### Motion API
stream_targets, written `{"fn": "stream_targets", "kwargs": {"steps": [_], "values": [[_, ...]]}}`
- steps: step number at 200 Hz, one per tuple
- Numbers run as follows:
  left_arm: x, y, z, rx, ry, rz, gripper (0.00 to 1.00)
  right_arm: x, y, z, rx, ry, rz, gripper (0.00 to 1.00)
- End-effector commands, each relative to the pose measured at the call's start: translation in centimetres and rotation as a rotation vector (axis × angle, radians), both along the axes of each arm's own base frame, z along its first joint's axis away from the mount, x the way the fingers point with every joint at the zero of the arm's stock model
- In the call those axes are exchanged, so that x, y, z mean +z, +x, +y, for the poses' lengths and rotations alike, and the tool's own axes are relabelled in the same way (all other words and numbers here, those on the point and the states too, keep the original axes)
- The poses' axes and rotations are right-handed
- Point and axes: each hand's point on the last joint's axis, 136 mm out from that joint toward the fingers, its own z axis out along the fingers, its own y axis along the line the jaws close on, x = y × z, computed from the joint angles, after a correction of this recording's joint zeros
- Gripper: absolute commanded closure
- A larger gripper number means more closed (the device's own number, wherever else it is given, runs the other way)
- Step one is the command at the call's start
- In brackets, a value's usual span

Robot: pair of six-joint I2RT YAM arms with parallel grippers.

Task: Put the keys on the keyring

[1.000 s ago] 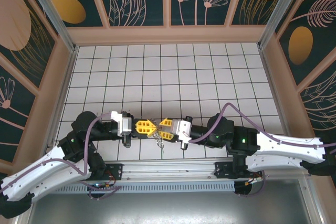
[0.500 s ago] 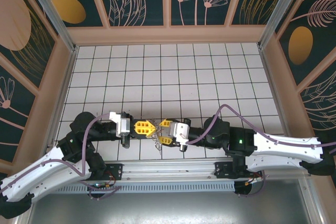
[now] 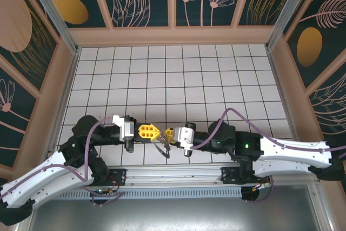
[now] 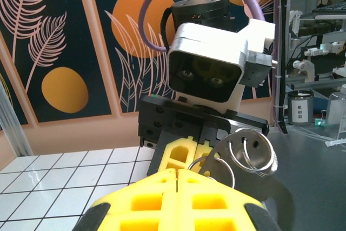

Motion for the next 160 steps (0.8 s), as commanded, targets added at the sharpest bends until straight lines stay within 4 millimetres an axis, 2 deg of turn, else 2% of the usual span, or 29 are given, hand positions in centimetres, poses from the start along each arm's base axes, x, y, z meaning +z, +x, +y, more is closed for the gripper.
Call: {"fn": "stream_targets", "kwargs": {"steps": [1, 42, 87, 99, 117, 154, 160], "values": [[1.7, -0.1, 0.6, 0.016, -0.05, -0.043, 1.0, 1.8, 1.4, -1.4, -0.088, 0.064, -0.023, 1.0], [0.1, 0.9, 0.1, 0.059, 0.001, -0.018, 1.0, 2.9, 4.5, -3.5, -0.289, 0.05, -0.07, 1.0], [-2.3, 2.4, -1.3, 0.085, 0.071, 0.018, 0.99, 2.2, 6.1, -2.3, -0.369, -0.041, -0.112, 1.0], [-2.7, 2.8, -1.4, 0.102, 0.074, 0.023, 0.9, 2.1, 6.7, -2.1, -0.401, -0.063, -0.123, 1.0], [-3.1, 3.5, -1.3, 0.146, 0.074, 0.037, 0.7, 1.5, 7.6, -2.0, -0.45, -0.11, -0.135, 1.0], [-3.6, 5.1, 0.1, 0.273, 0.028, 0.066, 0.47, 1.3, 8.8, -2.3, -0.497, -0.142, -0.122, 1.0], [-3.7, 5.3, 0.2, 0.286, 0.023, 0.068, 0.27, 1.5, 8.9, -2.3, -0.501, -0.139, -0.121, 1.0]]}}
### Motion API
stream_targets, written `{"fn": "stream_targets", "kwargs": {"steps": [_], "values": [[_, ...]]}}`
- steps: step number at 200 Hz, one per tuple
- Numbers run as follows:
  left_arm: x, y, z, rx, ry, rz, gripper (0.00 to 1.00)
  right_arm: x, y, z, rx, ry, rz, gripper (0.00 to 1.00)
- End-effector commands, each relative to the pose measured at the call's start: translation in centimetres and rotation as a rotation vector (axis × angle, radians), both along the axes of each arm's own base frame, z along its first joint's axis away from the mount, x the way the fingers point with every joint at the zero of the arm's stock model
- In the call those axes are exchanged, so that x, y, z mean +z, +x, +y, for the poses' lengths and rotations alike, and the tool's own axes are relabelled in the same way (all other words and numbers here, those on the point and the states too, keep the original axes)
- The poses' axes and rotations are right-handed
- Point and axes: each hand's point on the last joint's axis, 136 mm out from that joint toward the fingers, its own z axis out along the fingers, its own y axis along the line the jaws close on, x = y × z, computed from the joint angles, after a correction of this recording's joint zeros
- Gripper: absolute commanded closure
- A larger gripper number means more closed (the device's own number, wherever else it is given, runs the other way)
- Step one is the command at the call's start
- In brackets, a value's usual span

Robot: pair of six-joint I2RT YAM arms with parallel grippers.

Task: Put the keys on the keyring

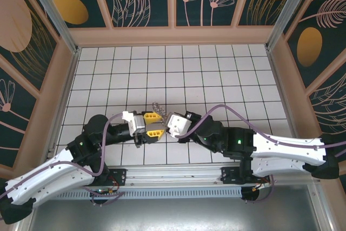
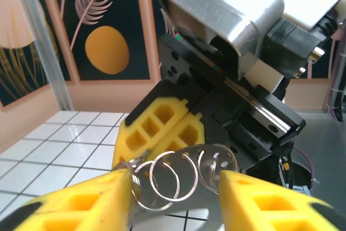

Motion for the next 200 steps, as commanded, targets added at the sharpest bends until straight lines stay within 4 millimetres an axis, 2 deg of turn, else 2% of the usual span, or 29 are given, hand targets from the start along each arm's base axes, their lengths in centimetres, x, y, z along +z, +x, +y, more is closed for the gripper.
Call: {"fn": "stream_targets", "kwargs": {"steps": [1, 9, 15, 46, 63, 93, 129, 200], "values": [[0.6, 1.0, 0.9, 0.081, -0.052, -0.005, 0.24, 3.3, 1.5, -0.9, -0.084, 0.077, -0.02, 1.0], [0.3, 1.2, 1.0, 0.095, -0.049, 0.003, 0.05, 3.4, 1.6, -0.9, -0.088, 0.075, -0.02, 1.0], [0.1, 1.4, 1.0, 0.107, -0.043, 0.009, 0.02, 3.4, 1.6, -0.9, -0.089, 0.074, -0.019, 1.0], [-1.2, 2.6, 0.2, 0.138, -0.017, 0.05, 0.02, 3.5, 1.8, 0.0, -0.093, 0.063, -0.01, 1.0], [-1.5, 3.0, 0.3, 0.163, -0.025, 0.056, 0.02, 2.7, 2.2, 0.6, -0.11, 0.037, -0.004, 1.0], [-1.2, 3.4, 1.3, 0.214, -0.064, 0.055, 0.01, 0.9, 5.0, -0.2, -0.203, 0.0, 0.077, 1.0], [-2.4, 4.5, 1.8, 0.283, -0.071, 0.082, 0.01, 1.1, 7.3, -0.8, -0.288, 0.056, 0.169, 1.0], [-3.9, 6.2, 1.4, 0.348, -0.093, 0.107, 0.01, 0.3, 7.8, 2.0, -0.284, 0.061, 0.273, 1.0]]}}
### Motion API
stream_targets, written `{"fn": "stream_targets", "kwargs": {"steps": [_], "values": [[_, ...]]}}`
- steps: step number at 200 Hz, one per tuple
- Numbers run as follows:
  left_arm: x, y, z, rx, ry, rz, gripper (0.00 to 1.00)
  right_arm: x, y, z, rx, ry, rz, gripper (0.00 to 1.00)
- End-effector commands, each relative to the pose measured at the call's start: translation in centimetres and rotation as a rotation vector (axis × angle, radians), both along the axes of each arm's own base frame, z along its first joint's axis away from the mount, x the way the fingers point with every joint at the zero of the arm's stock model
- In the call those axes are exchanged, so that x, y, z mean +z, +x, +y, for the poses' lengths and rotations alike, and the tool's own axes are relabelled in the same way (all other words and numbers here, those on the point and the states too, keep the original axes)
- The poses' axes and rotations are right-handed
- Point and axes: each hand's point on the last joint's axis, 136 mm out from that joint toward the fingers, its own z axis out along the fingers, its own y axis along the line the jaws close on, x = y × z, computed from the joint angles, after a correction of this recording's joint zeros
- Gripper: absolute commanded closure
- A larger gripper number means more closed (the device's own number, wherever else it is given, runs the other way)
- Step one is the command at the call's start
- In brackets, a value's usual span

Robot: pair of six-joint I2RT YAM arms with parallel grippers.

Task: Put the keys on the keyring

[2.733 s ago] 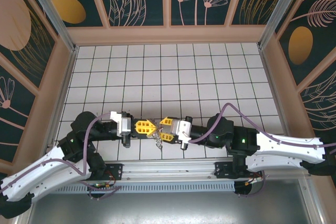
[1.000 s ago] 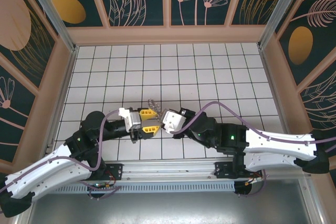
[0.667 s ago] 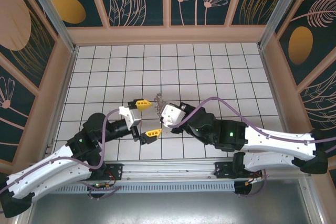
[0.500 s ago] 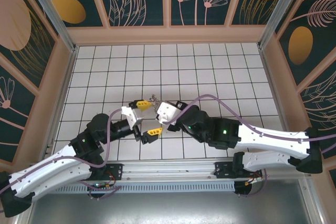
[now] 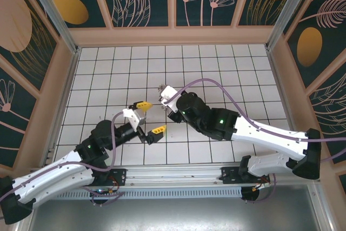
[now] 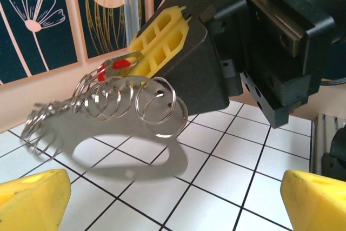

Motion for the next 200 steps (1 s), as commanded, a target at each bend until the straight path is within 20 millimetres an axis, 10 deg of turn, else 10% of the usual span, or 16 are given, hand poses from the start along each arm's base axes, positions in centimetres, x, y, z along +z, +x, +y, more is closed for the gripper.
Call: {"fn": "stream_targets", "kwargs": {"steps": [1, 74, 164, 200], "values": [[0.7, 0.7, 0.0, 0.032, -0.074, -0.007, 0.02, 1.3, 0.2, 1.0, -0.012, 0.07, 0.043, 1.0], [-0.1, 4.7, 1.1, 0.262, -0.063, -0.037, 0.03, 0.4, -0.8, 2.6, 0.045, 0.094, 0.106, 1.0], [0.5, 5.5, 3.6, 0.39, -0.029, -0.078, 0.8, 0.2, -1.1, 1.0, 0.03, 0.078, 0.1, 1.0], [0.5, 5.5, 4.0, 0.404, -0.017, -0.078, 0.82, 0.6, -1.0, 0.1, 0.016, 0.068, 0.083, 1.0]]}}
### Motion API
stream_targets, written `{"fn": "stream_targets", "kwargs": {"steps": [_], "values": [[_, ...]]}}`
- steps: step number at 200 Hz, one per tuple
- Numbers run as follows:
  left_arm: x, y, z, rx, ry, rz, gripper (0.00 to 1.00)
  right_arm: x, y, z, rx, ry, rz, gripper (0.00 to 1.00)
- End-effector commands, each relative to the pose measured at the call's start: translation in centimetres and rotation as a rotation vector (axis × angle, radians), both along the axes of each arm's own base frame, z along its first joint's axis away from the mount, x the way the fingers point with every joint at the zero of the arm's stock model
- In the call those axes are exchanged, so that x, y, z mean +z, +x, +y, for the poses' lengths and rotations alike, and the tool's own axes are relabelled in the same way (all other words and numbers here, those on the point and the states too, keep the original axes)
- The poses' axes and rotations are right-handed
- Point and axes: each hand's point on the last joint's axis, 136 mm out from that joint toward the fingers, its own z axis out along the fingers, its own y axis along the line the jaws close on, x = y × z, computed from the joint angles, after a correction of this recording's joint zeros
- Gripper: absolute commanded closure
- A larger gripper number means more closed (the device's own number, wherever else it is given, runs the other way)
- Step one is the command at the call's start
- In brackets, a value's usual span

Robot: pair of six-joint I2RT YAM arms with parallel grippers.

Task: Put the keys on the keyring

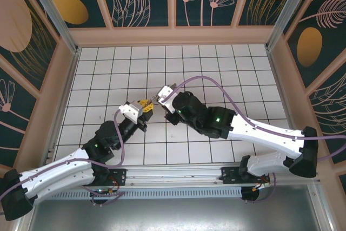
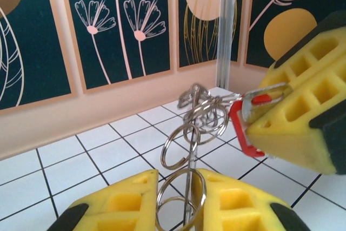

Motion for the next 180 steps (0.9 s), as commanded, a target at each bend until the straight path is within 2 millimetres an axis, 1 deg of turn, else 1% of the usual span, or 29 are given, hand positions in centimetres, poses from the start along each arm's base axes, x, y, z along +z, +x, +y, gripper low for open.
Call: {"fn": "stream_targets", "kwargs": {"steps": [1, 23, 44, 54, 62, 84, 89, 97, 117, 141, 144, 161, 180], "values": [[0.7, 0.3, 0.8, 0.043, 0.001, -0.012, 0.82, 1.4, -0.1, -1.0, -0.021, 0.031, -0.017, 1.0], [0.5, 0.4, 1.1, 0.059, 0.003, -0.005, 0.83, 0.8, -0.1, -1.5, -0.022, -0.008, -0.013, 1.0], [0.3, 0.2, 1.0, 0.046, -0.002, -0.003, 0.83, 0.2, -0.5, -1.5, 0.0, -0.04, 0.011, 1.0], [0.2, 0.1, 0.8, 0.033, -0.003, -0.002, 0.8, -0.3, -0.6, -1.4, 0.007, -0.063, 0.034, 1.0], [0.1, 0.0, 0.6, 0.016, -0.003, 0.0, 0.72, -1.0, -0.6, -1.7, 0.0, -0.091, 0.058, 1.0], [-0.5, -0.2, 0.3, -0.003, -0.014, 0.029, 0.42, -3.1, 0.0, -2.9, -0.051, -0.184, 0.145, 1.0], [-0.7, -0.2, 0.4, 0.003, -0.022, 0.037, 0.38, -3.4, 0.2, -3.3, -0.067, -0.204, 0.166, 1.0], [-1.1, -0.1, 0.7, 0.015, -0.036, 0.051, 0.34, -4.0, 0.5, -3.9, -0.092, -0.226, 0.201, 1.0], [-1.9, 0.0, 1.8, 0.057, -0.065, 0.069, 0.32, -5.3, 0.7, -4.7, -0.119, -0.235, 0.354, 1.0], [-2.6, 0.1, 3.6, 0.124, -0.088, 0.071, 0.3, -6.3, 0.8, -4.9, -0.132, -0.181, 0.567, 1.0], [-2.6, 0.1, 3.8, 0.133, -0.091, 0.069, 0.3, -6.4, 1.0, -5.0, -0.146, -0.18, 0.58, 1.0], [-2.6, 0.0, 4.8, 0.163, -0.107, 0.056, 0.29, -7.4, 0.5, -4.8, -0.158, -0.172, 0.713, 1.0], [-2.7, -0.2, 5.4, 0.174, -0.12, 0.043, 0.29, -8.8, 0.4, -5.0, -0.201, -0.199, 0.807, 1.0]]}}
